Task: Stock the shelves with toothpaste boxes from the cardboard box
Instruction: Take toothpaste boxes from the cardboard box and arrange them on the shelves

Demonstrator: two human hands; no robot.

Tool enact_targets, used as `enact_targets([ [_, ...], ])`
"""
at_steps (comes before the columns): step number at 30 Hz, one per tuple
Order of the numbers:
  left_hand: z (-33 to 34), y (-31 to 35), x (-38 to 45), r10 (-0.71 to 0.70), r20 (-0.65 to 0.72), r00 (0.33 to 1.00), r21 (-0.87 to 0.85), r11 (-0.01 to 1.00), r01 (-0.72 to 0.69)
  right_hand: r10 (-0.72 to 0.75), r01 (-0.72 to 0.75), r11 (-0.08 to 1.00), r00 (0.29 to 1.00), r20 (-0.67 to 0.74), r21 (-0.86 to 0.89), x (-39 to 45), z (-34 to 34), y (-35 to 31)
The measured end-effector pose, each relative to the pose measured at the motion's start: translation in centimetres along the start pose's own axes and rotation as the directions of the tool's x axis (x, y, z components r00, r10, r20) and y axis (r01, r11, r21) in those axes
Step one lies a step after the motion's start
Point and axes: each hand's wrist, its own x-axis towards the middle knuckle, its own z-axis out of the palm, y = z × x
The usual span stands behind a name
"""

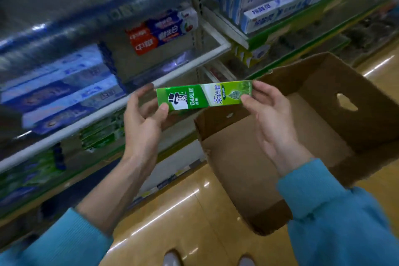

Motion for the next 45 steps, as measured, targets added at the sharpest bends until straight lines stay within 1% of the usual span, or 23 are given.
enact_targets([
  [3, -3.8, -0.8, 0.2, -0.013, -0.075, 0.997, -0.018, 1.000, 0.012, 0.051, -0.043, 0.997, 0.990, 0.133, -0.064, -0.5, 3.0, 0.7],
  [6, -7.2, -2.1, 0.1, -0.025, -0.137, 0.990, -0.023, 1.000, 0.022, 0.095, -0.058, 0.985, 0.967, 0.234, -0.160, -0.7, 5.3, 2.3],
  [8, -8.8, -2.9, -0.3, -0.041, -0.174, 0.984, -0.028, 0.999, 0.036, 0.122, -0.058, 0.973, 0.951, 0.284, -0.223, -0.9, 6.2, 3.6],
  [12, -11.4, -5.1, -1.0, -0.084, -0.204, 0.975, -0.006, 0.996, 0.085, 0.180, -0.059, 0.940, 0.922, 0.344, -0.336, -1.3, 7.4, 5.9],
  [15, -13.2, -6.5, -1.4, -0.121, -0.232, 0.965, 0.026, 0.991, 0.131, 0.204, -0.044, 0.911, 0.912, 0.357, -0.409, -1.8, 8.4, 7.6],
  [19, -15.4, -6.8, -1.7, -0.184, -0.235, 0.954, 0.056, 0.978, 0.202, 0.241, -0.021, 0.866, 0.893, 0.380, -0.499, -2.0, 9.4, 10.0],
  [22, -16.3, -6.6, -1.9, -0.215, -0.240, 0.947, 0.014, 0.974, 0.225, 0.266, -0.026, 0.843, 0.888, 0.375, -0.538, -2.2, 9.8, 11.2],
  [24, -16.7, -6.6, -1.9, -0.229, -0.250, 0.941, -0.025, 0.973, 0.230, 0.273, -0.035, 0.846, 0.886, 0.376, -0.531, -2.5, 10.1, 11.6],
  [27, -17.0, -6.7, -2.0, -0.247, -0.282, 0.927, -0.080, 0.969, 0.234, 0.314, -0.108, 0.875, 0.868, 0.385, -0.471, -3.0, 10.7, 11.8],
  [31, -17.5, -6.9, -1.8, -0.275, -0.319, 0.907, -0.127, 0.961, 0.247, 0.349, -0.137, 0.867, 0.853, 0.389, -0.478, -3.3, 11.1, 12.0],
  [34, -18.0, -7.1, -1.7, -0.279, -0.316, 0.907, -0.150, 0.958, 0.243, 0.361, -0.161, 0.867, 0.856, 0.370, -0.471, -3.5, 11.2, 12.3],
  [45, -20.2, -8.5, -2.1, -0.285, -0.316, 0.905, -0.177, 0.955, 0.239, 0.375, -0.169, 0.856, 0.854, 0.361, -0.489, -4.8, 12.3, 14.0],
])
